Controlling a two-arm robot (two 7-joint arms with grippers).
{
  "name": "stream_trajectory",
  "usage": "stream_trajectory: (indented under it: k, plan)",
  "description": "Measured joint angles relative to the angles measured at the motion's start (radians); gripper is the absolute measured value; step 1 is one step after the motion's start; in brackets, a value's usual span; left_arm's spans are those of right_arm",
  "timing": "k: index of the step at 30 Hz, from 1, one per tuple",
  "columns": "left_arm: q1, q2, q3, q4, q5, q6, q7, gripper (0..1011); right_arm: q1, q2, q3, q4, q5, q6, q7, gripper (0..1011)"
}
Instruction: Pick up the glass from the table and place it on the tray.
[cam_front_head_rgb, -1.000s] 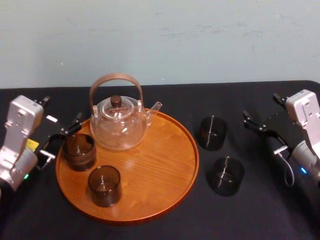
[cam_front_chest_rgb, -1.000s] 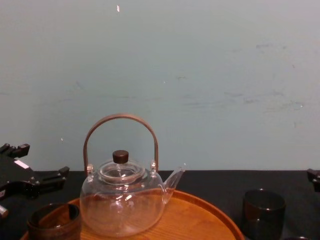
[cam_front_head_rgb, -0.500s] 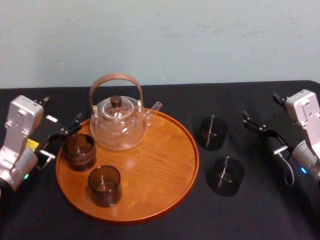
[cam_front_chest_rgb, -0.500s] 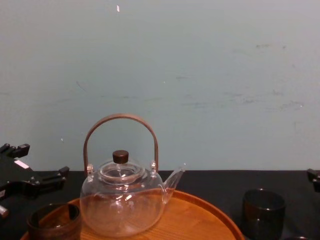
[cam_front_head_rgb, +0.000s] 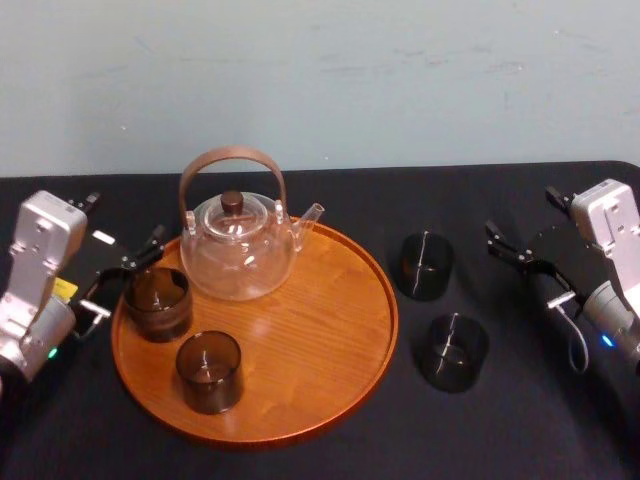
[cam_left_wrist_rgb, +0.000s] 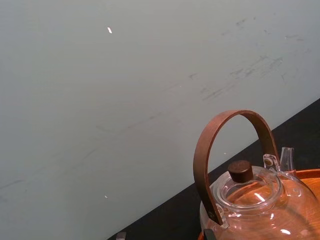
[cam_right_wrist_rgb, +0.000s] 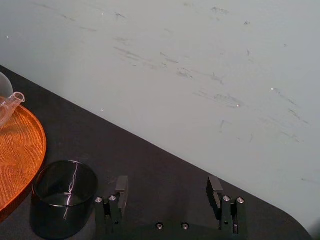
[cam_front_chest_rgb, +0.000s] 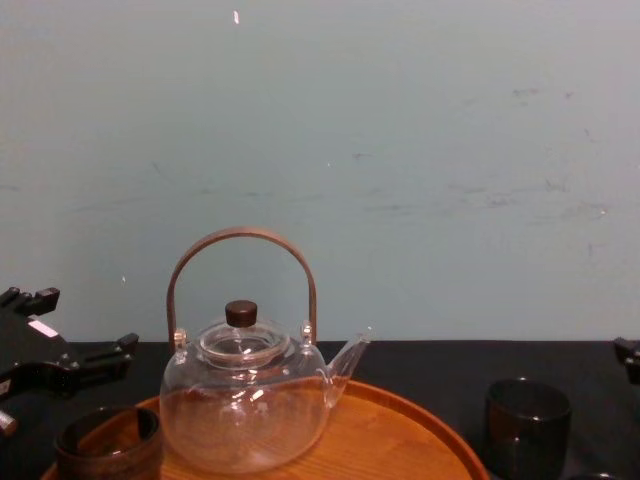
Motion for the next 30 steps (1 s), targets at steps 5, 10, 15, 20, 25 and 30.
stream_trajectory:
  k: [5,10,15,20,25,30]
  plan:
    - [0.000,0.000,0.000,0.000,0.000,0.000,0.000,1001,0.000,0.000,0.000,0.000,0.000,0.000,0.000,1002]
    - [0.000,0.000,0.000,0.000,0.000,0.000,0.000,1001,0.000,0.000,0.000,0.000,0.000,0.000,0.000,1002]
    - [0.000,0.000,0.000,0.000,0.000,0.000,0.000,1001,0.000,0.000,0.000,0.000,0.000,0.000,0.000,1002]
    - [0.000,0.000,0.000,0.000,0.000,0.000,0.000,1001,0.000,0.000,0.000,0.000,0.000,0.000,0.000,1002]
    - [0.000,0.000,0.000,0.000,0.000,0.000,0.000,1002,-0.003,-0.003,0.005,0.000,0.000,0.000,0.004,1002]
    - [0.000,0.000,0.000,0.000,0.000,0.000,0.000,1001,-0.015,-0.005,0.020,-0.012,0.002,0.006,0.021,1002]
